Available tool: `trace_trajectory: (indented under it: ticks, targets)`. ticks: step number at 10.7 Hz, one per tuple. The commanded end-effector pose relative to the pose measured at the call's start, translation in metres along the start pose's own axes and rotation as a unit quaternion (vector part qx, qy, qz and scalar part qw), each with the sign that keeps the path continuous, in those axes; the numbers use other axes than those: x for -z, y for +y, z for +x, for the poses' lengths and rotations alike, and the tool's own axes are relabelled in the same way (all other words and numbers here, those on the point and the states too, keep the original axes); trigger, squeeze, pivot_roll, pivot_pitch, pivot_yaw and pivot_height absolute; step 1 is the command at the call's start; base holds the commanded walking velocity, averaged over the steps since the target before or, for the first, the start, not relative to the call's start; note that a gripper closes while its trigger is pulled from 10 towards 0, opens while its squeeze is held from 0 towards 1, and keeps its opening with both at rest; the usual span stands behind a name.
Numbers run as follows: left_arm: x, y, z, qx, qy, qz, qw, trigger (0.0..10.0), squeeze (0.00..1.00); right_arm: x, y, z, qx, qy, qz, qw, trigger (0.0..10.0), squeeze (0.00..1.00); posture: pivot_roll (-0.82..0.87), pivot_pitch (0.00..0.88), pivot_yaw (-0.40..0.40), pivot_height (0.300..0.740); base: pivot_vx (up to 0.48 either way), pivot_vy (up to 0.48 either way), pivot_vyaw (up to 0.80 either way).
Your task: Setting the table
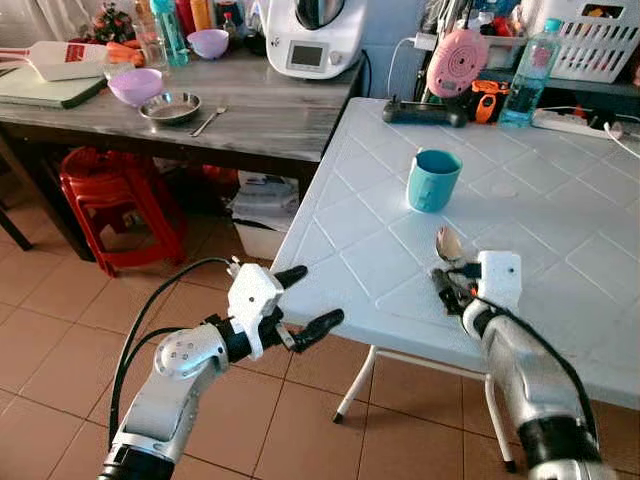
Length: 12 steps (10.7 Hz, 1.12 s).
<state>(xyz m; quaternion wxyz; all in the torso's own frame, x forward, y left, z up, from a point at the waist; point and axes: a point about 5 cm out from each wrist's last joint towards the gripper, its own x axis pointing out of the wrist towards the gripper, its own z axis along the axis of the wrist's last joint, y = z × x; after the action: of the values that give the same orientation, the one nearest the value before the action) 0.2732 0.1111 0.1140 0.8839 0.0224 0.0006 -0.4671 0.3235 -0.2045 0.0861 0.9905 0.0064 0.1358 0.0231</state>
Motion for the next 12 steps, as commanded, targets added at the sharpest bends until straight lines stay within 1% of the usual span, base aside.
trace_trajectory:
  ticks: [1, 2, 3, 5, 7, 8, 9, 12]
  targets:
    - [-0.003, -0.001, -0.001, 0.009, 0.001, 0.005, 1.000, 10.0, 0.00, -0.002, -0.001, 0.002, -0.005, -0.003, 0.006, 1.000, 10.0, 0.00, 0.00, 0.028, 0.036, 0.740, 0.000, 0.000, 0.00]
    - [-0.001, -0.002, -0.001, 0.013, 0.005, 0.006, 1.000, 10.0, 0.00, -0.002, -0.003, 0.004, -0.009, 0.001, 0.009, 1.000, 2.6, 0.00, 0.00, 0.030, 0.038, 0.740, 0.000, 0.000, 0.00]
    - [-0.001, -0.002, -0.001, 0.014, 0.006, 0.006, 1.000, 10.0, 0.00, -0.001, -0.002, 0.005, -0.010, 0.006, 0.010, 1.000, 0.0, 0.00, 0.00, 0.030, 0.038, 0.740, 0.000, 0.000, 0.00]
    - [-0.001, -0.003, -0.002, 0.019, 0.007, 0.001, 1.000, 10.0, 0.00, 0.006, -0.001, 0.004, -0.008, 0.025, 0.018, 0.999, 0.0, 0.00, 0.01, 0.031, 0.039, 0.740, 0.000, 0.000, 0.00]
    - [-0.002, -0.007, -0.001, 0.040, 0.005, -0.006, 0.999, 10.0, 0.00, 0.015, -0.003, 0.001, -0.007, 0.041, 0.029, 0.999, 0.0, 0.00, 0.00, 0.030, 0.042, 0.740, 0.000, 0.000, 0.00]
    - [-0.005, -0.006, 0.001, 0.045, 0.003, -0.007, 0.999, 10.0, 0.00, 0.018, -0.004, 0.000, -0.007, 0.049, 0.043, 0.998, 0.0, 0.00, 0.00, 0.030, 0.043, 0.740, 0.000, 0.000, 0.00]
    - [-0.005, -0.005, 0.001, 0.047, 0.004, -0.008, 0.999, 10.0, 0.00, 0.019, -0.005, 0.000, -0.006, 0.052, 0.050, 0.997, 0.0, 0.00, 0.00, 0.030, 0.043, 0.740, 0.000, 0.000, 0.00]
    - [-0.005, -0.004, 0.001, 0.051, 0.008, -0.010, 0.999, 10.0, 0.00, 0.021, -0.004, -0.001, -0.010, 0.057, 0.055, 0.997, 0.0, 0.00, 0.00, 0.029, 0.044, 0.740, 0.000, 0.000, 0.00]
